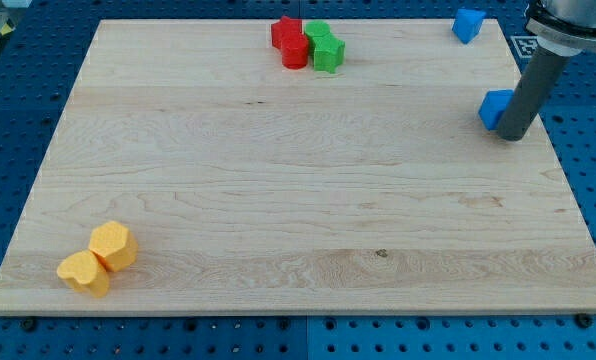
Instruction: Push the blue cube to the bottom left of the blue triangle
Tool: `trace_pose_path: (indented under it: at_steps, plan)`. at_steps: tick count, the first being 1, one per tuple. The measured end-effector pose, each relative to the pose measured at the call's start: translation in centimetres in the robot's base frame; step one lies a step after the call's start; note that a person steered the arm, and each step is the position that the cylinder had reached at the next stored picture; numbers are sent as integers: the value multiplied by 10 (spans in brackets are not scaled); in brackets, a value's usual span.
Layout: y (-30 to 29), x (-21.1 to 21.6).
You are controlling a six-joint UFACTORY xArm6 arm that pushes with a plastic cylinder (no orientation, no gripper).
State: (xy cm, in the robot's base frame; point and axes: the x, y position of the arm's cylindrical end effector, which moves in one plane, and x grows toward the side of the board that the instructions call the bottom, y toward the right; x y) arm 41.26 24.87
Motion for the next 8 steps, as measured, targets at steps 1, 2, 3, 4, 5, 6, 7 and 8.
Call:
trace_pose_path:
  at_steps: [1, 2, 3, 4, 5, 6, 7, 8]
  plan:
    - [0, -15]
    - [0, -39]
    - [0, -64]
    - [0, -90]
    - [0, -114]
    - [0, -136]
    - [0, -140]
    - [0, -146]
